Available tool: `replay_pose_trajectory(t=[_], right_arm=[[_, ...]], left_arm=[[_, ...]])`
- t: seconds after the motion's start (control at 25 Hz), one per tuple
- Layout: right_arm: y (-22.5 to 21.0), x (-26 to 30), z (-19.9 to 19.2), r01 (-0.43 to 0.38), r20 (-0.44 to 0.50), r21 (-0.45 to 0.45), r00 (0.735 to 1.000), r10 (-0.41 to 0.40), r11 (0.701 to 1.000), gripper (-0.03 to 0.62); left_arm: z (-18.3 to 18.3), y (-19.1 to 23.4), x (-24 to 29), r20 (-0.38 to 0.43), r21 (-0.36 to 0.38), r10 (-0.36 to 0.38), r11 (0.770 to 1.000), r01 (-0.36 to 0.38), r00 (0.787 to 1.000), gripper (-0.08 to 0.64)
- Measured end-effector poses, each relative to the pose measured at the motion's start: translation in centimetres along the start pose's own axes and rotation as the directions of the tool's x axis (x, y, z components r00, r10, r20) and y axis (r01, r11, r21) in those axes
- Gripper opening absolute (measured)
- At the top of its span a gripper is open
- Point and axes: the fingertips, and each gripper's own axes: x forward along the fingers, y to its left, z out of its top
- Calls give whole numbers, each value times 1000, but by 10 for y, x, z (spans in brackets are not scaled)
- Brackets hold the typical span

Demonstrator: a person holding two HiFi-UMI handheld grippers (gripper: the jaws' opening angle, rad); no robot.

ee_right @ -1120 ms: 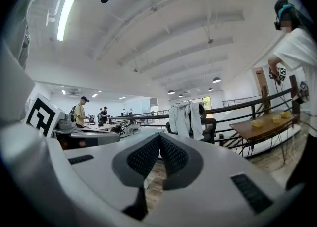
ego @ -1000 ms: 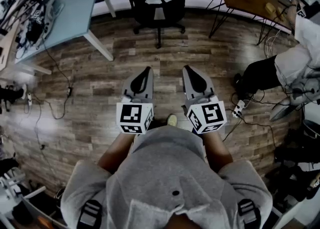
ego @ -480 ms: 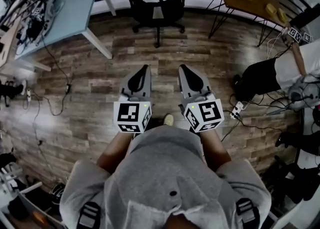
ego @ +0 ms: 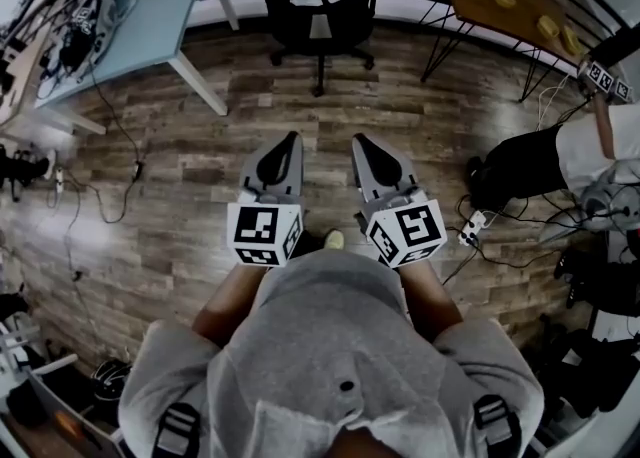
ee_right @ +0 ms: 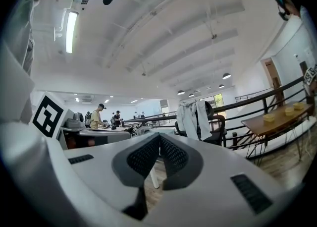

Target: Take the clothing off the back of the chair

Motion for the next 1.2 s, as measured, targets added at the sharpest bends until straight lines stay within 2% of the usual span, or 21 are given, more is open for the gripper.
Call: replay_pose_trajectory(t=[0.52, 0.68, 1.2], right_arm=[[-12, -2, 8, 8, 21, -21, 1000, -8, 1000, 15], [-21, 5, 11, 32, 35, -21, 999, -31, 999, 15], [-33, 43, 8, 10, 28, -3, 1000, -10, 1000, 15]], left_arm=[[3, -18, 9, 8, 30, -23, 999, 23, 1000, 11], [4, -13, 18, 13, 35, -20, 999, 20, 1000, 12], [8, 14, 48, 28, -1, -16, 1000, 16, 999, 11]])
